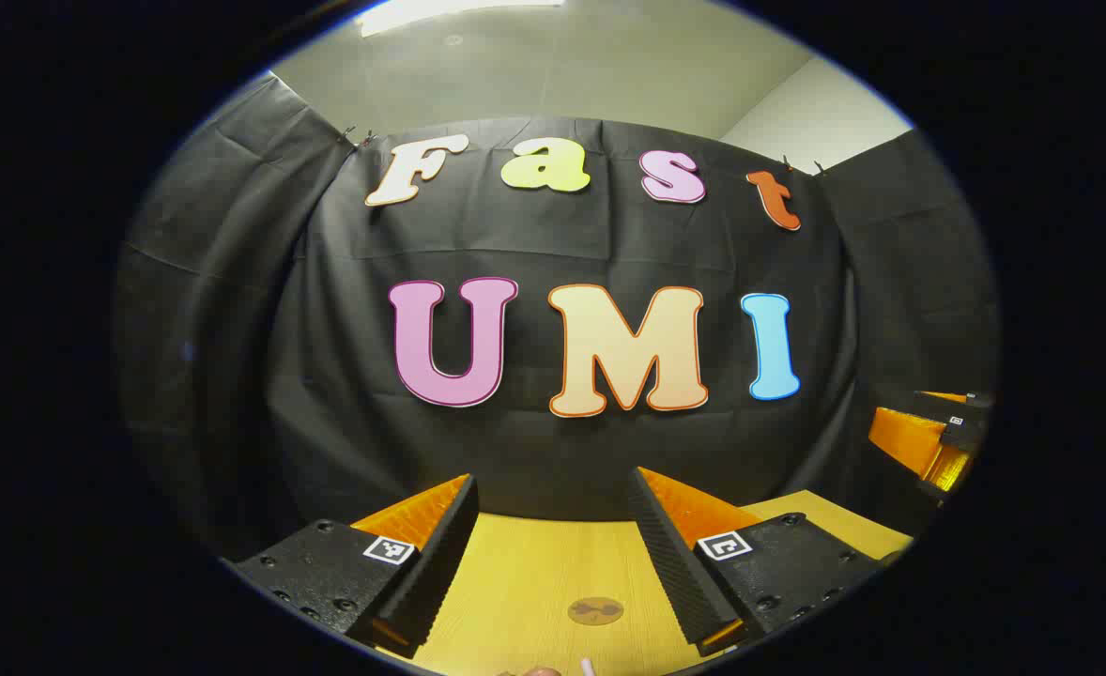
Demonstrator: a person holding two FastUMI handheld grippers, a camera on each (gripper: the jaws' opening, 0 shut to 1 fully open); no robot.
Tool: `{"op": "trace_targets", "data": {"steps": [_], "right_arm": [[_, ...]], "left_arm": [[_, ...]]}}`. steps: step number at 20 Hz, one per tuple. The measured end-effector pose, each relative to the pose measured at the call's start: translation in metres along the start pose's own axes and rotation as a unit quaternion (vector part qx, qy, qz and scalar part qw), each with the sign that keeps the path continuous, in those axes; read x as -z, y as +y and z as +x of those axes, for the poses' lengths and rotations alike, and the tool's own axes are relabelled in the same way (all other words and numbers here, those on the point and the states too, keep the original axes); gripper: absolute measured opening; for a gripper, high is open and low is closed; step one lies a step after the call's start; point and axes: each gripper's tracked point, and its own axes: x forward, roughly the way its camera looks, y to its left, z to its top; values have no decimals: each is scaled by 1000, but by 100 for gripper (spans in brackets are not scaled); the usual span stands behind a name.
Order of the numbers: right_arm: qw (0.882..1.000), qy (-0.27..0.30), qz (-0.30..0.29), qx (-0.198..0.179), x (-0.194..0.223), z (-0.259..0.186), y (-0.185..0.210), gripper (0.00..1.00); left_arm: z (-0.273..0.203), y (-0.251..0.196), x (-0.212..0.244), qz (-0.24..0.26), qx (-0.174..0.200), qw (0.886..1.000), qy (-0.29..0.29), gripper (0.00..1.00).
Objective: Put the toothbrush and toothpaste on the desktop into the cup, then pick up the cup and place it on the coaster on the desktop.
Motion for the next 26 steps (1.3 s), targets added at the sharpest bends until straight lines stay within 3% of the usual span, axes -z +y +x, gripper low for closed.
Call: {"op": "trace_targets", "data": {"steps": [15, 20, 26], "right_arm": [[1000, 11, -5, 2, 4, -6, 9, 99], [997, 74, -17, -11, 42, -8, 14, 99], [985, 169, -22, -39, 108, -18, 23, 99]], "left_arm": [[-1, 3, 0, -3, 2, 1000, -1, 96], [-2, 4, 0, -2, 1, 1000, -3, 93], [-5, 8, 0, 2, -5, 1000, -4, 95]]}}
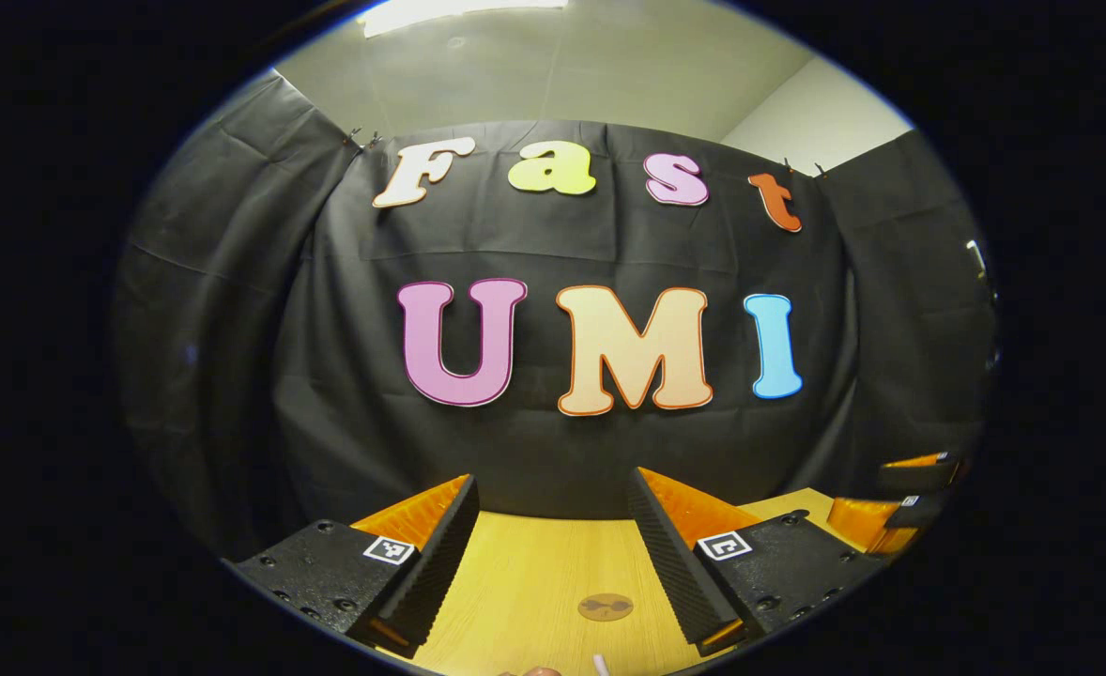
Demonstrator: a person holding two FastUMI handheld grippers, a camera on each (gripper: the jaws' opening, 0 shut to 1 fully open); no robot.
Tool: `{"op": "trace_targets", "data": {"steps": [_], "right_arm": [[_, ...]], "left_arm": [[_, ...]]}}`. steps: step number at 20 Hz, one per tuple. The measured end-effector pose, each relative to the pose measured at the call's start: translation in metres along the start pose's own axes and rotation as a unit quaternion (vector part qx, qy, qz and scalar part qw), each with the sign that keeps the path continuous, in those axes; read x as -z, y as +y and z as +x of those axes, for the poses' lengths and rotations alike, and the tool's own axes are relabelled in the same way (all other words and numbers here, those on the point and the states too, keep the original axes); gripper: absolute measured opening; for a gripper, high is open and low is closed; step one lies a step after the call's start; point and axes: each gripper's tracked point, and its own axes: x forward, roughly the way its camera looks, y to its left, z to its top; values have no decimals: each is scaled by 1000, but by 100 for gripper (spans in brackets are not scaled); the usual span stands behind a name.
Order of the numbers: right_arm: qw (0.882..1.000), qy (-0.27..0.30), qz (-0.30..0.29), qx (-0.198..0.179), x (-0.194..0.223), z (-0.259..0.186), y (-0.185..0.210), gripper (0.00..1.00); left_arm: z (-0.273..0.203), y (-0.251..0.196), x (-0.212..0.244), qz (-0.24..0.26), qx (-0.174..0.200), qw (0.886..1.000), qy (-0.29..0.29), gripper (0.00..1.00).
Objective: Put the toothbrush and toothpaste on the desktop into the cup, then pick up the cup and place it on the coaster on the desktop.
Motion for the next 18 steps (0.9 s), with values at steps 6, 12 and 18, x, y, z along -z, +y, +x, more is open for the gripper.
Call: {"op": "trace_targets", "data": {"steps": [6, 12, 18], "right_arm": [[992, 128, 2, -12, 97, 9, -4, 100], [973, 231, 15, -15, 173, 8, -3, 100], [942, 334, 17, -20, 238, 6, 0, 100]], "left_arm": [[-3, 4, 2, 0, -9, 1000, 6, 93], [-4, 12, 8, 3, -23, 1000, 19, 93], [-8, 18, 12, 8, -29, 999, 30, 93]]}}
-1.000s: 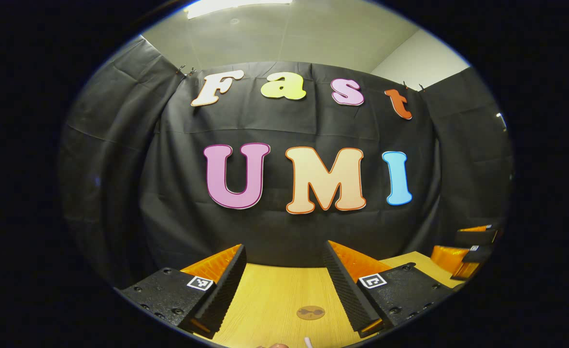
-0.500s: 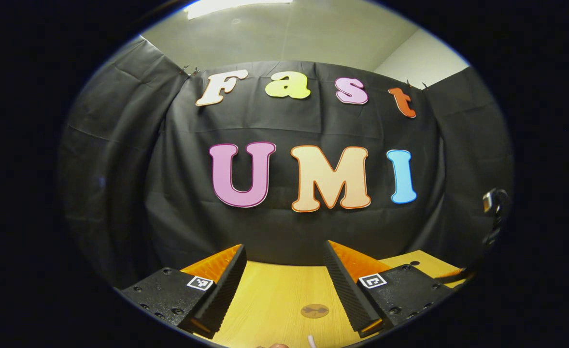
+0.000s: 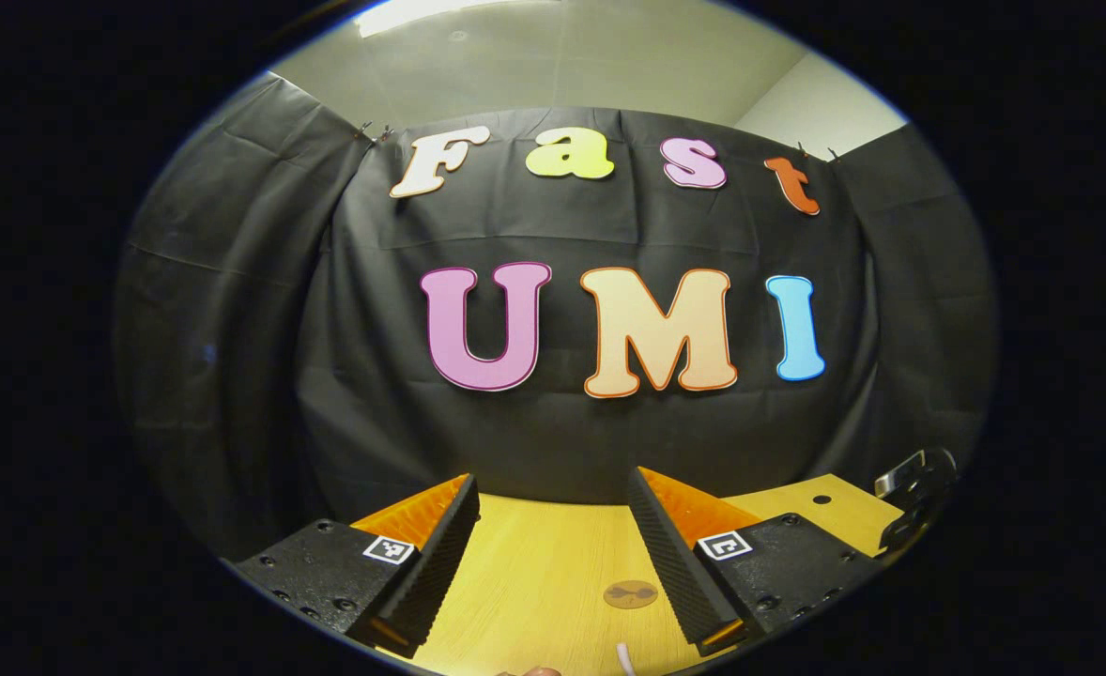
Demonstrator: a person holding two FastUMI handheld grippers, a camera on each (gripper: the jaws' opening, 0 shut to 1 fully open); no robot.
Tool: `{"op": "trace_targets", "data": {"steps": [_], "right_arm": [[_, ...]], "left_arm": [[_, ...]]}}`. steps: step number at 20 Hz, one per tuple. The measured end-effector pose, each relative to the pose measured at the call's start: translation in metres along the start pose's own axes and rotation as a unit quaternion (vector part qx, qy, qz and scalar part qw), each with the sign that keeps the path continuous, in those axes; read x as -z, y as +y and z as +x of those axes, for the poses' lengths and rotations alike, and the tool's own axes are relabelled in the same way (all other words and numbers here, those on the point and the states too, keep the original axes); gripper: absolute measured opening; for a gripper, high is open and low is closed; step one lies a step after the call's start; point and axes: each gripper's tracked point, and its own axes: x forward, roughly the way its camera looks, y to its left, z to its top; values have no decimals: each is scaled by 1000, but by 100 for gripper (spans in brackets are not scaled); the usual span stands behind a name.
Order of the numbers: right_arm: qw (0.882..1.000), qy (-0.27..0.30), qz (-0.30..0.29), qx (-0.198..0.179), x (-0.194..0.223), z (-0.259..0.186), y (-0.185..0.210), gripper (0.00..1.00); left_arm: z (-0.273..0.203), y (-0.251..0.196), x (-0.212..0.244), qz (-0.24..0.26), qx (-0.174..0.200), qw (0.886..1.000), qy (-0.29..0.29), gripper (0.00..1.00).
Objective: Put the toothbrush and toothpaste on the desktop into the cup, then pick up the cup and place it on the coaster on the desktop.
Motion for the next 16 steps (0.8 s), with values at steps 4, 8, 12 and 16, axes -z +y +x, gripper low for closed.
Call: {"op": "trace_targets", "data": {"steps": [4, 8, 12, 16], "right_arm": [[998, 59, -2, -2, 25, 19, 1, 96], [994, 106, -10, -1, 45, 31, 1, 96], [992, 123, -34, 5, 50, 33, -1, 80], [990, 133, -47, -9, 52, 34, 4, 50]], "left_arm": [[-1, 3, 4, 2, -3, 1000, 9, 93], [-2, 2, 7, 1, -2, 1000, 16, 93], [-4, 0, 13, -3, 3, 1000, 30, 93], [-6, -9, 25, -12, 20, 998, 57, 93]]}}
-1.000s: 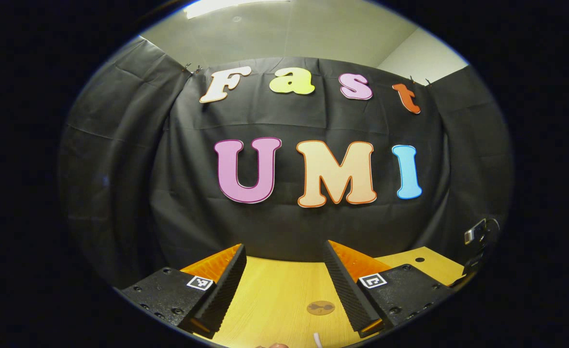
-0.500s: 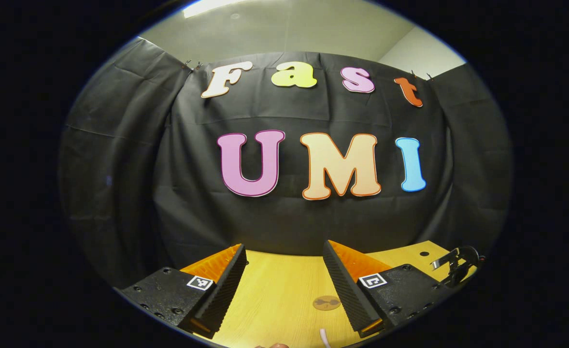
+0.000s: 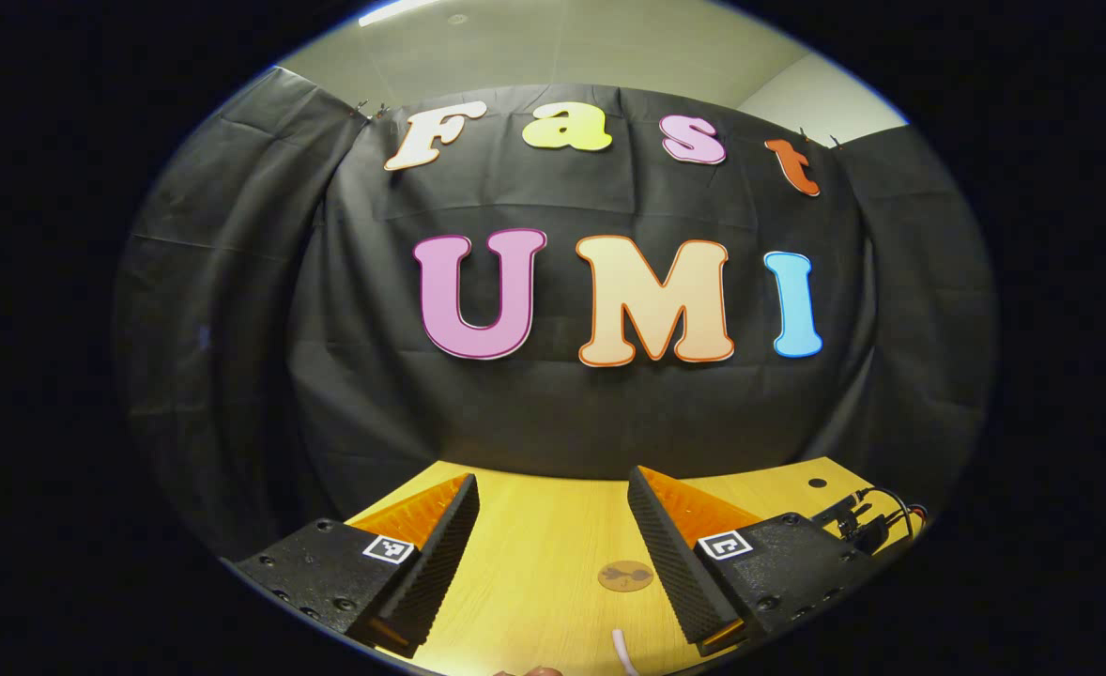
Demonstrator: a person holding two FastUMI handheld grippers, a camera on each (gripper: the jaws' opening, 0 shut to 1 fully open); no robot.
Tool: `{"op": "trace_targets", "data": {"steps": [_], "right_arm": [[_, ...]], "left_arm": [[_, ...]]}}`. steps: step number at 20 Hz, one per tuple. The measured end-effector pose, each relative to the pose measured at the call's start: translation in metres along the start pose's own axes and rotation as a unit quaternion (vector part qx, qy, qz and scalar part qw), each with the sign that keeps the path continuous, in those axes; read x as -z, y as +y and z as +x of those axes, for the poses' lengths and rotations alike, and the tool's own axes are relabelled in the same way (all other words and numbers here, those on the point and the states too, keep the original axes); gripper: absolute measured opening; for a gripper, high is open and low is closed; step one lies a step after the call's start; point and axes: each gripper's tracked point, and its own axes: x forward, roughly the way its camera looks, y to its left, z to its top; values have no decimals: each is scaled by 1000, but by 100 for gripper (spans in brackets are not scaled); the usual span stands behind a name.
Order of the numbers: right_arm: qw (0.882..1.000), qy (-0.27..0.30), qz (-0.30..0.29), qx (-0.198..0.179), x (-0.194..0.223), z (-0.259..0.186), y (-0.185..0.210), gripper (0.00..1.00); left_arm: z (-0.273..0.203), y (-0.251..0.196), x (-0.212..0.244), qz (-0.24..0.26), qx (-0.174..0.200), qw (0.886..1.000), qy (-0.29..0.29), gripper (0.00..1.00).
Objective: Put the toothbrush and toothpaste on the desktop into the cup, then pick up the cup and place it on the coaster on the desktop.
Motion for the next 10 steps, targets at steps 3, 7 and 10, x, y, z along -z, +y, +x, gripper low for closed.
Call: {"op": "trace_targets", "data": {"steps": [3, 7, 10], "right_arm": [[1000, 5, -23, -8, 4, -1, 5, 22], [1000, -1, -27, -16, 6, -2, 7, 17], [999, -4, -25, -19, 10, -5, 8, 17]], "left_arm": [[-4, -8, 11, -6, 15, 1000, 27, 94], [-14, -17, 37, -8, 36, 996, 87, 94], [-26, -30, 61, -28, 57, 987, 148, 94]]}}
